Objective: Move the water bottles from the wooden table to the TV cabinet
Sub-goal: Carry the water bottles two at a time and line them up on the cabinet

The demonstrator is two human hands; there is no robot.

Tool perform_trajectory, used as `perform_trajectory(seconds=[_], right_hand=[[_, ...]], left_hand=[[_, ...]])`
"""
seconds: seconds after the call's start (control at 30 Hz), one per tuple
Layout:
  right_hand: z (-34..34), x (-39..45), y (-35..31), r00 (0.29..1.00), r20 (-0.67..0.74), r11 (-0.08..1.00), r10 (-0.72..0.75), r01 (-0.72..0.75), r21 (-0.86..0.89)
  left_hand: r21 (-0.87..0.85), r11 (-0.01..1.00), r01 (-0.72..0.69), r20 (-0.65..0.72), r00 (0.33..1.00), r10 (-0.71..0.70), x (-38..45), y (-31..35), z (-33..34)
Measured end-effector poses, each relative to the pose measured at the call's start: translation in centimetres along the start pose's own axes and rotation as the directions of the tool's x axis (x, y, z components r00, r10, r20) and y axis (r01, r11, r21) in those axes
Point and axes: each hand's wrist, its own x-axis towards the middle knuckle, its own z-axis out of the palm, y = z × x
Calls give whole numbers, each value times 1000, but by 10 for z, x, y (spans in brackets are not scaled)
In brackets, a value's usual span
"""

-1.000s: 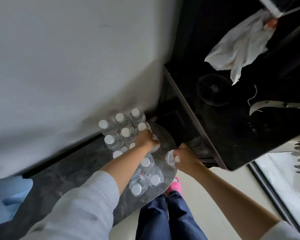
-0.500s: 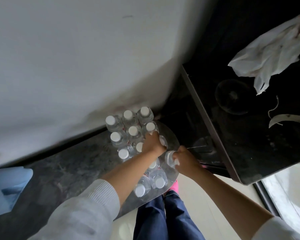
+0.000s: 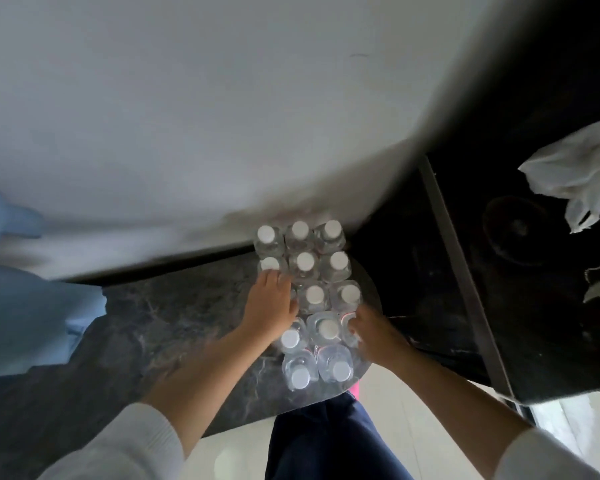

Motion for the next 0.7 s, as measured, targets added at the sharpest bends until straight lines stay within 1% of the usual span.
perform_trajectory(seconds=[0.03,0.1,0.17,0.23,0.3,0.4,0.47,0.5,0.53,0.6,0.7], right_hand=[[5,3,2,1000,-21,998,-4,3,-59],[14,7,8,994,-96,994,-45,35,-99],[21,10,11,991,-114,989,-73,58,-136],[19,11,11,987,-118,976,-112,86,-200],[20,12,17,985,-116,975,-128,103,-196],[10,0,16,983,-136,981,-120,96,-169],[-3,-10,12,988,-98,988,-117,106,-114],[-5,-15,11,993,-68,988,-100,90,-125],[-9,-21,8,996,-14,984,-90,86,-158],[-17,-29,3,998,21,971,-67,70,-230],[-30,-38,-15,994,-27,912,-102,83,-401]], left_hand=[[-28,1000,4,-4,1000,-4,-4,0,2],[-80,996,36,5,999,-36,-11,0,6],[-112,991,78,27,997,-75,-19,0,12],[-151,983,103,19,995,-101,-28,0,17],[-187,975,121,20,993,-119,-37,4,19],[-156,968,196,49,980,-191,-51,9,20],[-136,950,279,53,960,-275,-61,13,18],[-129,937,325,61,946,-320,-66,14,18],[-120,920,374,62,927,-369,-73,16,17],[-100,881,462,71,887,-457,-86,18,16],[-78,809,582,74,813,-578,-116,16,11]])
